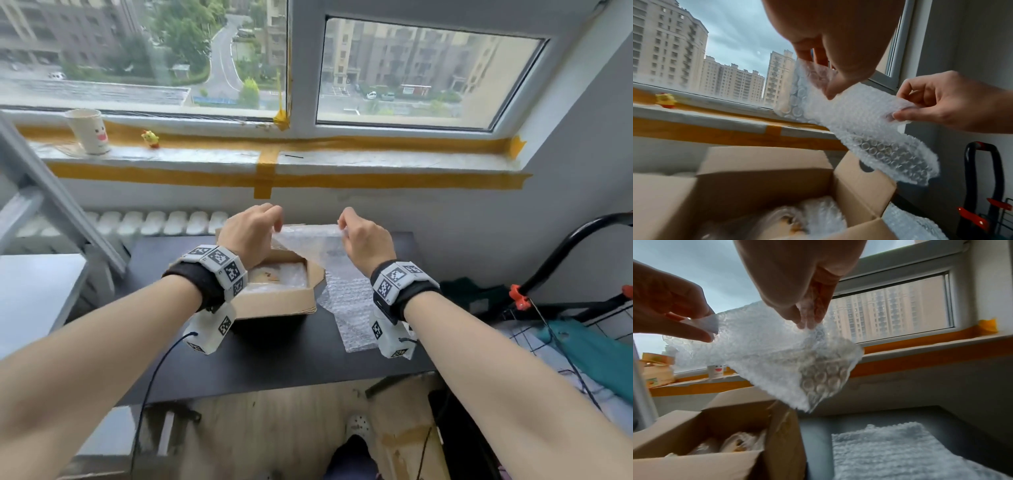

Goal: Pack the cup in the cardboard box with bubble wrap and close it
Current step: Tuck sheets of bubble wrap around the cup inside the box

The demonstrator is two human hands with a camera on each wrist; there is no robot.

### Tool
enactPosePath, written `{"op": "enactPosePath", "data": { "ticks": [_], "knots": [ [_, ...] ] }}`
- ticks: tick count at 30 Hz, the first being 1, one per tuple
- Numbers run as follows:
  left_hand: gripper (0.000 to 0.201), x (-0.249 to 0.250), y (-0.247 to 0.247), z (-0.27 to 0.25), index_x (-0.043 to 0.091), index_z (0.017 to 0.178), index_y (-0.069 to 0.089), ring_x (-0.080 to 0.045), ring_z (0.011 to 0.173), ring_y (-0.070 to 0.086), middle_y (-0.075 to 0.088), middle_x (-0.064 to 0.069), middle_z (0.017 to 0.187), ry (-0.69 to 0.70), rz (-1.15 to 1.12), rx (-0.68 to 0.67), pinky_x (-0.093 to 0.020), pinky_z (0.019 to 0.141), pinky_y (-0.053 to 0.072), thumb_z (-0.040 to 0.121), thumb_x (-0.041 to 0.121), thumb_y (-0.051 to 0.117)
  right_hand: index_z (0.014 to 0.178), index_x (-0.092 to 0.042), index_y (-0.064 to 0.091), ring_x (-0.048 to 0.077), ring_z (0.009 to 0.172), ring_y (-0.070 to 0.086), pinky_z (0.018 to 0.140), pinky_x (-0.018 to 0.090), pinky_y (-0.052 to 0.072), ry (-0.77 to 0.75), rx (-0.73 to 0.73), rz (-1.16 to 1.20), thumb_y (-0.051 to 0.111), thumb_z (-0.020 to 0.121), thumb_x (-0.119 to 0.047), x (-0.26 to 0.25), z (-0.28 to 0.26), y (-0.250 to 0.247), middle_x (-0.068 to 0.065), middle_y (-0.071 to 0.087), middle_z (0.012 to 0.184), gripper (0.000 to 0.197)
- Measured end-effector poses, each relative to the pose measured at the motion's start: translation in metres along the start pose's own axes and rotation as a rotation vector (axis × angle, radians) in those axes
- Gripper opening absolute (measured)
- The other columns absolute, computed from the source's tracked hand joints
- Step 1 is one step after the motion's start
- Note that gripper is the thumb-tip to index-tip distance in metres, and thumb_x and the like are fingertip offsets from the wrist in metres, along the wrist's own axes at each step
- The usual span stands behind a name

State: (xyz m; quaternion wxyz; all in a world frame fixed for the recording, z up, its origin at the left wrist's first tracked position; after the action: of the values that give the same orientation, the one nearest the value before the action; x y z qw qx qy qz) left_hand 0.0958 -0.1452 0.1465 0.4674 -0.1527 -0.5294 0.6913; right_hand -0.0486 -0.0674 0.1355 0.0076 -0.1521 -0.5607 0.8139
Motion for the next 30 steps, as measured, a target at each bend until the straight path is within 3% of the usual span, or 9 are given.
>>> {"op": "enactPosePath", "data": {
  "ticks": [3,6,11,15,18,21,24,27,30],
  "knots": [
    [0.026,-0.024,-0.010,-0.023,0.004,0.075,0.061,-0.030,0.067,0.060,0.064,-0.013,0.078,0.001,0.022,-0.002,-0.035,0.050,0.046,0.072,-0.021,0.055,0.094,-0.003,0.054,0.035,0.055,0.059,0.050,0.029,0.037,-0.031,-0.039,0.004,0.048,0.084,0.008,-0.033,0.000,0.018,0.013,0.064,0.066,0.016],
    [0.026,-0.050,-0.014,-0.041,0.006,0.070,0.064,-0.031,0.067,0.061,0.067,-0.012,0.084,-0.034,0.042,-0.013,-0.038,0.051,0.050,0.070,-0.020,0.060,0.095,-0.002,0.056,0.034,0.061,0.061,0.054,0.028,0.034,-0.079,-0.068,0.026,0.046,0.086,0.007,-0.059,0.002,0.032,0.014,0.067,0.073,0.017],
    [0.026,-0.080,-0.013,-0.056,0.004,0.069,0.070,-0.032,0.077,0.064,0.069,-0.011,0.089,-0.084,0.017,-0.034,-0.041,0.055,0.054,0.072,-0.019,0.059,0.094,-0.006,0.062,0.030,0.085,0.063,0.062,0.029,0.043,-0.145,-0.186,0.006,0.048,0.082,0.011,-0.079,0.015,0.060,0.009,0.067,0.096,0.025],
    [0.035,-0.088,0.007,-0.062,0.008,0.092,0.075,-0.027,0.104,0.060,0.067,-0.006,0.109,-0.079,0.061,-0.173,-0.038,0.071,0.055,0.079,-0.015,0.052,0.065,-0.005,0.067,0.025,0.064,0.059,0.052,0.024,0.046,-0.254,-0.191,-0.153,0.074,0.055,0.017,-0.089,0.022,0.073,0.007,0.062,0.075,0.026],
    [0.047,-0.091,0.037,-0.065,0.015,0.117,0.066,-0.020,0.121,0.049,0.058,0.003,0.129,-0.088,0.124,-0.389,-0.033,0.085,0.046,0.084,-0.011,0.047,0.093,-0.003,0.069,0.026,0.092,0.054,0.073,0.029,0.045,-0.247,-0.367,-0.256,0.059,0.078,0.013,-0.078,0.022,0.096,0.009,0.055,0.103,0.024],
    [0.050,-0.097,0.066,-0.064,0.019,0.127,0.057,-0.019,0.127,0.043,0.047,0.007,0.142,-0.096,0.164,-0.557,-0.030,0.094,0.041,0.086,-0.007,0.042,0.108,-0.004,0.064,0.028,0.103,0.051,0.072,0.031,0.034,-0.235,-0.572,-0.301,0.049,0.085,0.008,-0.063,0.017,0.120,0.010,0.049,0.117,0.030],
    [0.038,-0.100,0.088,-0.063,0.020,0.130,0.051,-0.021,0.130,0.040,0.045,0.008,0.144,-0.123,0.196,-0.671,-0.034,0.105,0.035,0.094,0.013,0.040,0.109,-0.004,0.059,0.028,0.108,0.051,0.074,0.034,0.040,-0.239,-0.692,-0.289,0.048,0.083,0.003,-0.058,0.014,0.137,0.011,0.049,0.121,0.029],
    [0.043,-0.101,0.102,-0.062,0.021,0.136,0.043,-0.020,0.138,0.031,0.038,0.008,0.149,-0.155,0.238,-0.766,-0.037,0.112,0.026,0.099,0.038,0.033,0.116,-0.006,0.055,0.028,0.107,0.052,0.082,0.035,0.042,-0.306,-0.624,-0.265,0.050,0.082,0.007,-0.063,0.020,0.136,0.010,0.050,0.121,0.036],
    [0.045,-0.103,0.111,-0.060,0.021,0.134,0.045,-0.020,0.137,0.031,0.040,0.004,0.146,-0.143,0.286,-0.770,-0.040,0.113,0.024,0.099,0.043,0.030,0.117,-0.006,0.056,0.028,0.106,0.052,0.085,0.035,0.043,-0.399,-0.599,-0.230,0.048,0.084,0.009,-0.071,0.020,0.145,0.010,0.052,0.120,0.037]
  ]
}}
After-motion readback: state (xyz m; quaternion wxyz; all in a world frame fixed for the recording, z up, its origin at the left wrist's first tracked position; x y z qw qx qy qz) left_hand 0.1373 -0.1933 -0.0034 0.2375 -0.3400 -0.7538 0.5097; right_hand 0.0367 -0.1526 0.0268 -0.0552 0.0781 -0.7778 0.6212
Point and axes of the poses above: each hand's wrist, its own z-axis towards the middle knuckle, its own y-axis out of the palm, x = y × z, the point moved 9 cm from there along z, towards the middle knuckle
